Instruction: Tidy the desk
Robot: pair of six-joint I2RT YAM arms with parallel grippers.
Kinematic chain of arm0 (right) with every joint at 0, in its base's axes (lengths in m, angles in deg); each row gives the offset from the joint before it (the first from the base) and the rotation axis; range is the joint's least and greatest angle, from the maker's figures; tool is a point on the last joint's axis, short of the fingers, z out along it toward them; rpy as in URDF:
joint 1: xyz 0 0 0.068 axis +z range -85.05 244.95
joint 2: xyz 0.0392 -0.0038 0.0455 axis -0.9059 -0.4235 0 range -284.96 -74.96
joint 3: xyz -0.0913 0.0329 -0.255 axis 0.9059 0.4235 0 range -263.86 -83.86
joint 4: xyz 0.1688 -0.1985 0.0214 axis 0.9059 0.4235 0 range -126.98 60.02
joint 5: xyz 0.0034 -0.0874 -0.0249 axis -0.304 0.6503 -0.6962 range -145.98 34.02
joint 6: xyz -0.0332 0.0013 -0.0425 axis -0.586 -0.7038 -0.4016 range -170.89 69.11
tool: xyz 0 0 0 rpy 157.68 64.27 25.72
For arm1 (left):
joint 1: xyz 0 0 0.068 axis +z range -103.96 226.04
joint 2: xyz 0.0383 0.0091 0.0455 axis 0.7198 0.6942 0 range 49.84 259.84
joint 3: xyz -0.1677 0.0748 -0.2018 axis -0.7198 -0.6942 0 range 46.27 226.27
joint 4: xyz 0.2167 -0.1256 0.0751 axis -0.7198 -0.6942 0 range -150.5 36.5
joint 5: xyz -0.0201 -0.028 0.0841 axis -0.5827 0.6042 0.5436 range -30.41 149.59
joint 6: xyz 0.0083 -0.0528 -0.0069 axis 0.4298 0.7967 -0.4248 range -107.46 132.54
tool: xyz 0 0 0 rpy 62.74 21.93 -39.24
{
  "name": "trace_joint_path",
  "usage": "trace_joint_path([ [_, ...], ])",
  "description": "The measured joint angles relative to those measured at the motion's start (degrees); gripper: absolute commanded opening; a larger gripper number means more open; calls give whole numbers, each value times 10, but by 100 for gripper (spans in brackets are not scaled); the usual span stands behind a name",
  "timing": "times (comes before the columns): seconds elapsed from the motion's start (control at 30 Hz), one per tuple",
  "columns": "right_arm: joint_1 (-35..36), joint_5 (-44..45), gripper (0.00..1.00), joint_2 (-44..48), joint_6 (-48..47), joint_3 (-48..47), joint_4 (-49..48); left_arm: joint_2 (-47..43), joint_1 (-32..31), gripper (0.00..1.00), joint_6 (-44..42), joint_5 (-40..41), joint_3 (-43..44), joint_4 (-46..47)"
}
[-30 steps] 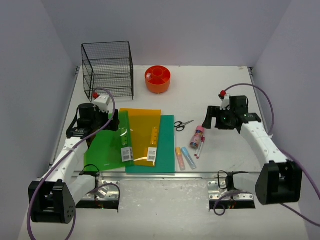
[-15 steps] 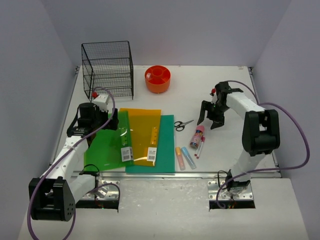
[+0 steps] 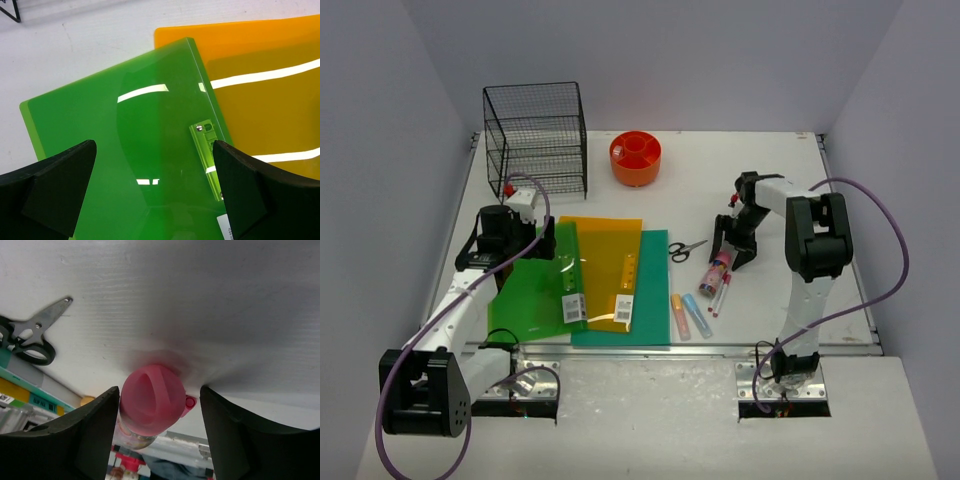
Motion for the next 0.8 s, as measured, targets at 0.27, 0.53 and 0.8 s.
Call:
trace_joint_path([
  [0.27,0,-23,37,-30,-3,-38,19,3,0,100,0,4,0,0],
  [0.53,0,-62,0,-32,-5,-102,36,3,0,100,0,4,0,0],
  [0.8,0,-142,0,44,-23,-113,5,-5,0,100,0,-5,0,0],
])
